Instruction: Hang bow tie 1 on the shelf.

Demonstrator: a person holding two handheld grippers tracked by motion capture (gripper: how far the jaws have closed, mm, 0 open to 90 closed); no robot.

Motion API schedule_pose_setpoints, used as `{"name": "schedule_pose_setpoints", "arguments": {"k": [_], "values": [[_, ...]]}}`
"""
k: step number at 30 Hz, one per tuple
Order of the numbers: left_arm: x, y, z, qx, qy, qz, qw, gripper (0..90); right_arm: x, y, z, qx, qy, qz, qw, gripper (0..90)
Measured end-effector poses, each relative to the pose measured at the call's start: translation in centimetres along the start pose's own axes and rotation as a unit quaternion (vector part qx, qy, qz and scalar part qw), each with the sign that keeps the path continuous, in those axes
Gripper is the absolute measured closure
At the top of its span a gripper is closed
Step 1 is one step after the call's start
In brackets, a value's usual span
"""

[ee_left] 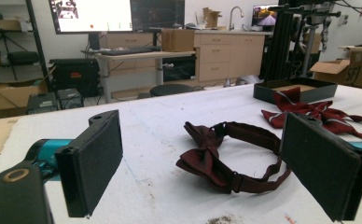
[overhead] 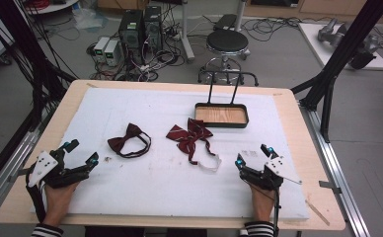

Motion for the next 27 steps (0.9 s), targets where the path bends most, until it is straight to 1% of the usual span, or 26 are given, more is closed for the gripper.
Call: {"name": "schedule_pose_setpoints", "arguments": {"k": [4, 8, 13, 15, 16, 17, 18, 19, 20, 21, 22, 23, 24, 25, 26, 27], "values": [[0.0, 0.0, 0.0, 0.003, 0.000, 0.000, 1.0000, 13.7, 0.0, 0.2, 0.0, 0.005, 0.000, 0.000, 1.0000, 8.6], [-0.1, 0.1, 0.0, 0.005, 0.003, -0.001, 1.0000, 13.7, 0.0, 0.1, 0.0, 0.001, -0.002, 0.001, 1.0000, 8.6], [-0.2, 0.1, 0.0, 0.007, 0.007, -0.001, 1.0000, 13.7, 0.0, 0.1, 0.0, 0.002, -0.003, 0.003, 1.0000, 8.6], [-0.2, 0.1, 0.0, 0.006, 0.007, -0.001, 1.0000, 13.7, 0.1, -0.1, 0.0, -0.005, -0.004, 0.006, 1.0000, 8.6], [-0.2, 0.1, 0.0, 0.006, 0.007, 0.000, 1.0000, 13.7, 0.1, -0.1, 0.0, -0.005, -0.004, 0.006, 1.0000, 8.6], [-0.1, 0.1, 0.0, 0.006, 0.006, 0.000, 1.0000, 13.7, 0.1, -0.2, 0.0, -0.013, -0.005, 0.007, 0.9999, 8.6], [-0.1, 0.1, 0.0, 0.006, 0.005, 0.000, 1.0000, 13.7, 0.1, -0.2, 0.0, -0.013, -0.005, 0.007, 0.9999, 8.6], [-0.1, 0.1, 0.0, 0.005, 0.005, 0.000, 1.0000, 13.7, 0.2, -0.3, 0.0, -0.023, -0.007, 0.005, 0.9997, 8.6], [-0.1, 0.1, 0.0, 0.005, 0.006, 0.000, 1.0000, 13.7, 0.2, -0.3, 0.0, -0.023, -0.007, 0.005, 0.9997, 8.6], [-0.1, 0.1, 0.0, 0.005, 0.007, 0.000, 1.0000, 13.7, 0.2, -0.5, 0.0, -0.031, -0.014, 0.006, 0.9994, 8.6], [-0.2, 0.1, 0.0, 0.006, 0.007, 0.000, 1.0000, 13.7, 0.2, -0.5, 0.0, -0.031, -0.014, 0.006, 0.9994, 8.6], [-0.2, 0.1, 0.0, 0.006, 0.008, 0.000, 0.9999, 13.7, 0.4, -0.7, 0.0, -0.040, -0.022, 0.005, 0.9989, 8.6], [-0.2, 0.1, 0.0, 0.007, 0.009, 0.000, 0.9999, 13.7, 0.4, -0.7, 0.0, -0.040, -0.022, 0.005, 0.9989, 8.6], [-0.2, 0.1, 0.0, 0.006, 0.009, 0.000, 0.9999, 13.7, 0.6, -0.7, 0.0, -0.042, -0.028, 0.003, 0.9987, 8.6], [-0.2, 0.1, 0.0, 0.005, 0.010, -0.001, 0.9999, 13.7, 0.7, -0.8, 0.0, -0.040, -0.038, 0.001, 0.9984, 8.6], [-0.2, 0.1, 0.0, 0.005, 0.010, -0.001, 0.9999, 13.7, 0.9, -0.8, -0.1, -0.042, -0.060, -0.010, 0.9973, 8.6]]}}
Point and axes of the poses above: each handheld gripper's, and its own axes: x roughly forward along the jaws, z roughly out of its underside, y roughly to its right, the point moved 3 cm from there along x, roughly forward along the jaws, and after that the axes turned 9 degrees about y, right-handed, at the moved point
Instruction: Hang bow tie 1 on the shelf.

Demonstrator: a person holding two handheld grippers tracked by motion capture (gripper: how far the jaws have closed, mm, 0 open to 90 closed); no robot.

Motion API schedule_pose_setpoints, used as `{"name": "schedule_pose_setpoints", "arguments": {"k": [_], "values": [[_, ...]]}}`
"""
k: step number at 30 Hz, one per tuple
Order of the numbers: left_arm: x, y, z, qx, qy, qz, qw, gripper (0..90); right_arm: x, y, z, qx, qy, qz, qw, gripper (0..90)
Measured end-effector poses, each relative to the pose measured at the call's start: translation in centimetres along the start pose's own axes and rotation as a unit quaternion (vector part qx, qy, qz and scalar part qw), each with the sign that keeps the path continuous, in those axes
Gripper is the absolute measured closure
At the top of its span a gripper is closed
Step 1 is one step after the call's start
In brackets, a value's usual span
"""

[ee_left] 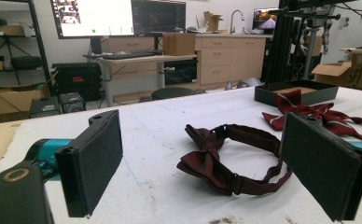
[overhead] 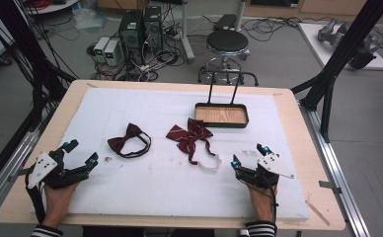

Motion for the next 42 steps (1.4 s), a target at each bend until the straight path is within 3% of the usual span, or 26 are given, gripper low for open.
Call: {"name": "schedule_pose_setpoints", "arguments": {"k": [11, 18, 27, 32, 39, 40, 41, 42], "values": [[0.0, 0.0, 0.0, 0.002, -0.002, 0.000, 1.0000, 13.7, 1.2, -0.5, -3.3, 0.007, -0.017, -0.036, 0.9992, 8.6], [0.0, 0.0, 0.0, 0.002, -0.001, 0.000, 1.0000, 13.7, 3.2, -1.4, -6.0, -0.007, -0.039, -0.073, 0.9965, 8.5], [0.1, 0.0, 0.0, 0.001, -0.003, 0.000, 1.0000, 13.7, 5.1, -1.7, -7.4, 0.003, -0.064, -0.104, 0.9925, 8.6], [0.1, 0.0, 0.0, 0.002, -0.004, -0.001, 1.0000, 13.7, 6.8, -2.3, -7.9, 0.011, -0.097, -0.120, 0.9880, 8.6], [0.1, 0.1, 0.0, 0.007, -0.005, -0.001, 1.0000, 13.7, 9.3, -3.7, -8.6, -0.002, -0.132, -0.144, 0.9807, 8.7], [0.1, 0.1, 0.0, 0.007, -0.005, -0.001, 1.0000, 13.7, 9.9, -4.1, -8.6, -0.005, -0.149, -0.149, 0.9775, 8.7], [0.1, 0.1, 0.0, 0.007, -0.005, -0.001, 1.0000, 13.7, 9.9, -4.1, -8.6, -0.005, -0.149, -0.149, 0.9775, 8.7], [0.1, 0.1, 0.0, 0.007, -0.005, -0.002, 1.0000, 13.7, 10.6, -4.5, -8.6, -0.011, -0.160, -0.156, 0.9745, 8.7]]}}
Point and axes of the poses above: each handheld gripper's, and its own axes: x roughly forward along the jaws, z roughly out of its underside, y roughly to its right, the point moved 3 cm from there along x, roughly forward along the jaws, and after that the axes turned 9 degrees about y, right-handed, at the moved point
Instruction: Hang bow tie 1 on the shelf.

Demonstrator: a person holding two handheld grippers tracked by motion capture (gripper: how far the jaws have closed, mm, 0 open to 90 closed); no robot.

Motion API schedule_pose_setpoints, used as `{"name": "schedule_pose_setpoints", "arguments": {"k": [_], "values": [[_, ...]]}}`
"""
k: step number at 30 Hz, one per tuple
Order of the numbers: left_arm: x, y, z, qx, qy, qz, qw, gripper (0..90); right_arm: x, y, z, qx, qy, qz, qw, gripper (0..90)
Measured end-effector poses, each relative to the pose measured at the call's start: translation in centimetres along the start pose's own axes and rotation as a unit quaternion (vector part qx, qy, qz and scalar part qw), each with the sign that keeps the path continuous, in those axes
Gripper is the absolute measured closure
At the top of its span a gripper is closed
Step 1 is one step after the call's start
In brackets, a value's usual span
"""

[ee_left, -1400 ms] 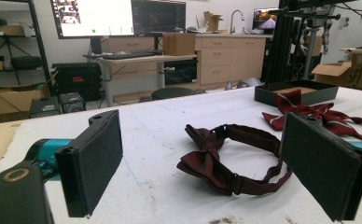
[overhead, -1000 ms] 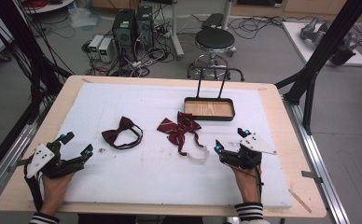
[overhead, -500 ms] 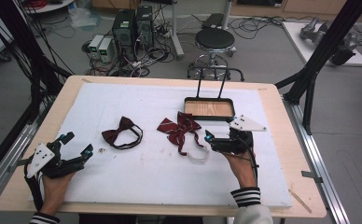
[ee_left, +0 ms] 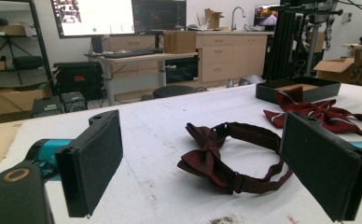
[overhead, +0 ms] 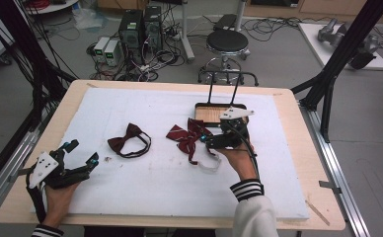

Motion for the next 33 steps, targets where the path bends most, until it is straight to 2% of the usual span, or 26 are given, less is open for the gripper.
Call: {"name": "schedule_pose_setpoints", "arguments": {"k": [3, 4, 5, 8, 14, 16, 18, 19, 20, 21, 24, 29, 33], "values": [[0.0, 0.0, 0.0, -0.001, 0.001, 0.000, 1.0000, 13.7, 0.6, -0.2, -0.1, 0.000, -0.011, -0.005, 0.9999, 8.7], [0.0, 0.0, 0.0, 0.001, 0.001, 0.000, 1.0000, 13.7, 1.4, -0.3, -0.2, -0.003, -0.027, -0.006, 0.9996, 8.7], [0.0, 0.1, 0.0, 0.002, 0.000, 0.000, 1.0000, 13.7, 1.4, -0.3, -0.2, -0.003, -0.027, -0.006, 0.9996, 8.7], [0.0, 0.1, 0.0, 0.004, 0.000, 0.000, 1.0000, 13.7, 2.9, -0.6, -0.4, -0.006, -0.059, -0.010, 0.9982, 8.7], [0.0, 0.1, 0.0, 0.004, 0.000, 0.000, 1.0000, 13.7, 4.5, -0.9, -0.5, -0.007, -0.087, -0.017, 0.9960, 8.8], [0.0, 0.1, 0.0, 0.004, 0.000, 0.000, 1.0000, 13.7, 5.1, -1.0, -0.4, -0.012, -0.103, -0.021, 0.9944, 8.8], [0.0, 0.1, 0.0, 0.003, 0.000, 0.000, 1.0000, 13.7, 5.8, -1.1, -0.3, -0.019, -0.128, -0.029, 0.9912, 16.5], [0.0, 0.1, 0.0, 0.004, 0.001, 0.000, 1.0000, 13.7, 5.8, -1.1, -0.3, -0.019, -0.128, -0.029, 0.9912, 16.5], [0.0, 0.1, 0.0, 0.004, 0.000, 0.000, 1.0000, 13.7, 6.0, -1.2, -0.3, -0.030, -0.133, -0.033, 0.9902, 17.8], [0.0, 0.1, 0.0, 0.005, 0.000, 0.000, 1.0000, 13.7, 6.5, -1.4, -0.2, -0.037, -0.145, -0.028, 0.9883, 17.8], [0.0, 0.1, 0.0, 0.004, 0.000, 0.000, 1.0000, 13.7, 7.0, -1.4, -0.1, -0.041, -0.153, -0.024, 0.9871, 18.4], [0.0, 0.1, 0.0, 0.001, 0.002, -0.001, 1.0000, 13.7, 7.7, -1.0, 0.6, -0.044, -0.181, -0.010, 0.9825, 23.5], [0.0, 0.0, 0.0, 0.001, 0.001, 0.000, 1.0000, 13.7, 8.2, -0.7, 1.0, -0.043, -0.193, -0.010, 0.9802, 26.3]]}}
Point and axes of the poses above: each handheld gripper's, and its own axes: x roughly forward along the jaws, z roughly out of its underside, y roughly to its right, the point moved 3 cm from there along x, roughly forward along the jaws, and after that the axes turned 9 degrees about y, right-handed, at the moved point
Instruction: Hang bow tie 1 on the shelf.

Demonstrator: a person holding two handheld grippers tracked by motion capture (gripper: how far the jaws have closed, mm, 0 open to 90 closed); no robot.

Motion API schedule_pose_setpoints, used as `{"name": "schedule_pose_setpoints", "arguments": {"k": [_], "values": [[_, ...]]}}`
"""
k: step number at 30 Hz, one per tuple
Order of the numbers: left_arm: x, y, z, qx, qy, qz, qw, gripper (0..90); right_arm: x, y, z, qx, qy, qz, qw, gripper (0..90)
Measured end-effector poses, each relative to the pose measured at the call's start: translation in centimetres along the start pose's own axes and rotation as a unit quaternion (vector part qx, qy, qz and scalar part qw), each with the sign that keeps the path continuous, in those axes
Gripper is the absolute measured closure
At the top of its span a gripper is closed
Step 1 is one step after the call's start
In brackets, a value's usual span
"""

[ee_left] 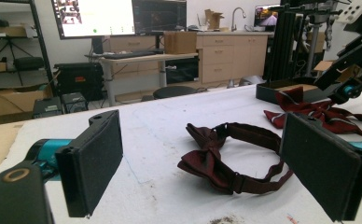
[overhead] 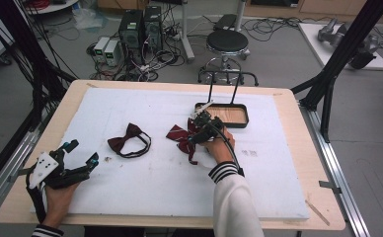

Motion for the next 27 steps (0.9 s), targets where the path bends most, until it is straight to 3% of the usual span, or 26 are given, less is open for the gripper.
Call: {"name": "schedule_pose_setpoints", "arguments": {"k": [5, 10, 13, 17, 27], "values": [[0.0, 0.0, 0.0, 0.000, 0.000, 0.000, 1.0000, 13.7, 0.5, -0.1, 0.1, 0.003, -0.009, -0.004, 0.9999, 31.5], [0.0, 0.0, 0.0, 0.000, 0.001, -0.001, 1.0000, 13.7, 1.1, -0.1, 0.1, 0.022, -0.031, -0.004, 0.9993, 34.6], [0.0, 0.0, 0.0, 0.000, 0.000, -0.001, 1.0000, 13.7, 1.5, -0.3, -0.2, 0.024, -0.042, -0.010, 0.9988, 41.0], [0.0, 0.0, 0.0, -0.001, 0.000, -0.001, 1.0000, 13.7, 1.8, -0.4, -0.3, 0.022, -0.055, -0.007, 0.9982, 43.2], [0.0, 0.0, 0.0, -0.002, 0.000, 0.000, 1.0000, 13.7, 2.0, 0.0, 0.3, 0.052, -0.079, -0.013, 0.9954, 48.5]]}}
Point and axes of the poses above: each handheld gripper's, and its own axes: x roughly forward along the jaws, z roughly out of its underside, y roughly to its right, the point moved 3 cm from there along x, roughly forward along the jaws, and after that the axes turned 9 degrees about y, right-handed, at the moved point
